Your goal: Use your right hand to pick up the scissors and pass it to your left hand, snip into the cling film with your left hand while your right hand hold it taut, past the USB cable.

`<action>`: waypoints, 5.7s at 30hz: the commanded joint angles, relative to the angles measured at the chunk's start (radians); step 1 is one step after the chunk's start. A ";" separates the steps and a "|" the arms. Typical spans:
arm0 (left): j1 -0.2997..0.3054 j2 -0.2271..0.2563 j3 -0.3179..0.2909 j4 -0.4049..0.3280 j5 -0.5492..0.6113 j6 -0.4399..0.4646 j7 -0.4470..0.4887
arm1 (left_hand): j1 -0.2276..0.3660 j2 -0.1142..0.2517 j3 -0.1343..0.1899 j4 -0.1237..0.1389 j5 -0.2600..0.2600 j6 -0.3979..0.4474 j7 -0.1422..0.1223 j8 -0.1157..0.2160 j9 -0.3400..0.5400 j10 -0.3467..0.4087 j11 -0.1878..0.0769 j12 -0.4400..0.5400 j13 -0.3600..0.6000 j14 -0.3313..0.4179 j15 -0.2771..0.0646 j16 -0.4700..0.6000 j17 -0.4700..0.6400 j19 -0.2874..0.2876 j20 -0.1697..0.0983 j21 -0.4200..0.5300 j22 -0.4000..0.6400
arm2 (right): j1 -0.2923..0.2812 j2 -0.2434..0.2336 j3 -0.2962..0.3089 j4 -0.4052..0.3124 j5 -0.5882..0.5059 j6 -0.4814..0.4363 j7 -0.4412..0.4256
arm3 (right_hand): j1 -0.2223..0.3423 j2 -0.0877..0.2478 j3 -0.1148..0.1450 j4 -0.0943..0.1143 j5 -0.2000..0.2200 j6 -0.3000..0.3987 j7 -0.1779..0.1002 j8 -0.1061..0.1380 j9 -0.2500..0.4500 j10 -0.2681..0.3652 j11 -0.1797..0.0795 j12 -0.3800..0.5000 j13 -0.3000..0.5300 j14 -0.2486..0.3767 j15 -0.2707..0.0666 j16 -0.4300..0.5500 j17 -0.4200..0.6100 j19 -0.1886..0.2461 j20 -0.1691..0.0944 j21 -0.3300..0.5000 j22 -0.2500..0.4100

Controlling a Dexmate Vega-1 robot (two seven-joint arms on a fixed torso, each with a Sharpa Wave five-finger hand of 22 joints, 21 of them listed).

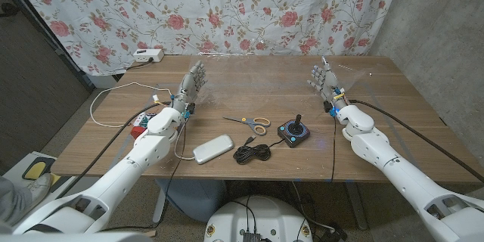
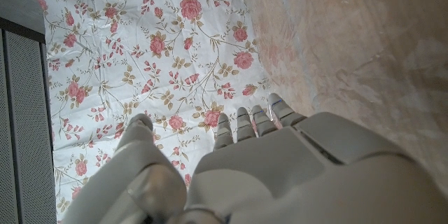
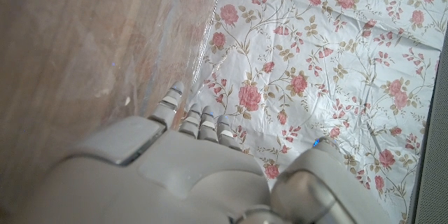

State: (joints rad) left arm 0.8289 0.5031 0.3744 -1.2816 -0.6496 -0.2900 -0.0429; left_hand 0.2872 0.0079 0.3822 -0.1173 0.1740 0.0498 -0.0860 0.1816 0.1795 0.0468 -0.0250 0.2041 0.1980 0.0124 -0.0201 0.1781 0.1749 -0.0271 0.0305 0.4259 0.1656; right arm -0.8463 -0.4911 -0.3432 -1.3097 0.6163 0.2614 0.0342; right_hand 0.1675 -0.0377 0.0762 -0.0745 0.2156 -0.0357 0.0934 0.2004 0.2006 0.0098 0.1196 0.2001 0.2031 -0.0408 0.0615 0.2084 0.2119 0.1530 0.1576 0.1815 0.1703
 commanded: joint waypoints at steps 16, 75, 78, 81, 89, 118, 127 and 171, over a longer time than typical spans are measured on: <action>0.002 0.013 0.005 0.001 0.017 -0.005 -0.006 | 0.012 0.004 0.007 -0.002 0.006 -0.001 -0.008 0.005 0.001 0.009 0.000 0.008 0.004 -0.001 -0.005 0.007 0.002 0.002 0.008 -0.007 0.004 | -0.041 0.067 0.121 -0.087 -0.171 -0.085 0.021 | 0.023 0.005 0.009 -0.007 0.003 -0.013 -0.006 0.002 0.003 0.002 -0.003 0.010 0.005 -0.009 -0.006 0.001 0.004 -0.006 0.006 0.006 0.002; 0.064 0.000 -0.010 -0.049 0.022 -0.070 0.030 | 0.015 0.015 0.009 -0.010 0.005 0.008 -0.003 0.007 0.000 0.013 0.004 0.012 0.003 -0.014 -0.002 0.006 0.002 0.015 0.000 -0.044 0.006 | -0.111 -0.258 -0.040 -0.455 -0.487 -0.196 -0.251 | 0.208 0.046 0.075 -0.084 -0.020 0.055 -0.003 0.039 0.010 0.177 -0.022 0.072 0.029 0.088 -0.033 0.031 0.000 0.074 -0.010 0.019 0.002; 0.064 0.004 -0.009 -0.050 0.020 -0.066 0.025 | 0.016 0.015 0.009 -0.011 0.005 0.008 -0.003 0.007 0.000 0.013 0.006 0.012 0.003 -0.015 -0.001 0.006 0.002 0.015 0.000 -0.046 0.006 | -0.114 -0.270 -0.047 -0.471 -0.491 -0.201 -0.266 | 0.215 0.047 0.078 -0.085 -0.022 0.061 -0.006 0.042 0.011 0.191 -0.025 0.077 0.031 0.091 -0.034 0.031 0.000 0.078 -0.010 0.020 0.002; 0.066 0.004 -0.009 -0.051 0.019 -0.065 0.026 | 0.016 0.015 0.009 -0.011 0.005 0.008 -0.003 0.006 0.000 0.014 0.006 0.013 0.003 -0.014 0.000 0.007 0.002 0.016 0.000 -0.047 0.006 | -0.112 -0.285 -0.055 -0.489 -0.496 -0.217 -0.271 | 0.222 0.048 0.080 -0.086 -0.023 0.065 -0.013 0.044 0.012 0.202 -0.030 0.081 0.033 0.093 -0.035 0.031 0.000 0.081 -0.010 0.020 0.002; 0.072 0.008 -0.011 -0.058 0.020 -0.064 0.030 | 0.016 0.015 0.009 -0.012 0.004 0.008 -0.002 0.006 0.000 0.015 0.005 0.013 0.003 -0.011 -0.001 0.008 0.002 0.018 0.000 -0.052 0.006 | -0.106 -0.323 -0.078 -0.535 -0.515 -0.250 -0.282 | 0.238 0.051 0.087 -0.088 -0.024 0.069 -0.018 0.046 0.013 0.213 -0.038 0.085 0.036 0.093 -0.037 0.030 -0.001 0.085 -0.010 0.019 0.002; 0.105 0.026 -0.028 -0.093 0.004 -0.064 0.037 | 0.020 0.022 0.011 -0.015 0.004 0.005 0.000 0.005 0.000 0.011 0.005 0.012 0.003 -0.014 0.003 0.007 0.002 0.023 0.001 -0.066 0.006 | -0.086 -0.453 -0.157 -0.718 -0.560 -0.325 -0.278 | 0.321 0.058 0.117 -0.100 -0.026 0.070 -0.024 0.049 0.016 0.262 -0.065 0.098 0.047 0.098 -0.042 0.026 -0.004 0.093 -0.010 0.015 0.001; 0.105 0.027 -0.029 -0.097 0.004 -0.063 0.038 | 0.021 0.023 0.012 -0.016 0.004 0.006 -0.001 0.005 0.000 0.012 0.005 0.012 0.003 -0.011 0.001 0.008 0.002 0.025 0.004 -0.071 0.006 | -0.069 -0.481 -0.184 -0.753 -0.563 -0.344 -0.258 | 0.341 0.056 0.122 -0.099 -0.027 0.077 -0.030 0.051 0.017 0.273 -0.071 0.100 0.050 0.113 -0.047 0.031 -0.005 0.104 -0.011 0.017 0.001; 0.117 0.023 -0.042 -0.088 -0.010 -0.087 0.033 | 0.007 0.025 0.006 -0.011 0.003 0.003 -0.003 0.004 0.000 0.015 0.004 0.014 0.003 -0.009 0.000 0.009 0.004 0.033 0.004 -0.091 0.007 | 0.064 -0.565 -0.352 -0.941 -0.709 -0.584 -0.186 | 0.416 0.056 0.145 -0.088 -0.033 0.070 -0.030 0.043 0.017 0.293 -0.079 0.091 0.066 0.130 -0.033 0.032 -0.004 0.137 0.046 0.014 0.001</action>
State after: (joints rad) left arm 0.9442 0.5276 0.3324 -1.3723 -0.6646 -0.3732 -0.0152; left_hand 0.3015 0.0303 0.3918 -0.1269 0.1740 0.0499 -0.0856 0.1846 0.1770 0.0536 -0.0214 0.2108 0.1975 -0.0001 -0.0143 0.1781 0.1743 -0.0023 0.0345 0.3360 0.1701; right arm -0.8227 -1.0347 -0.6529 -2.2007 -0.0559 -0.2637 -0.1948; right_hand 0.5731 0.0200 0.2128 -0.1640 0.1845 0.0496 0.0637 0.2477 0.2163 0.2978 0.0422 0.2926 0.2636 0.0874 0.0354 0.2403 0.2048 0.2871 0.2091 0.1957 0.1699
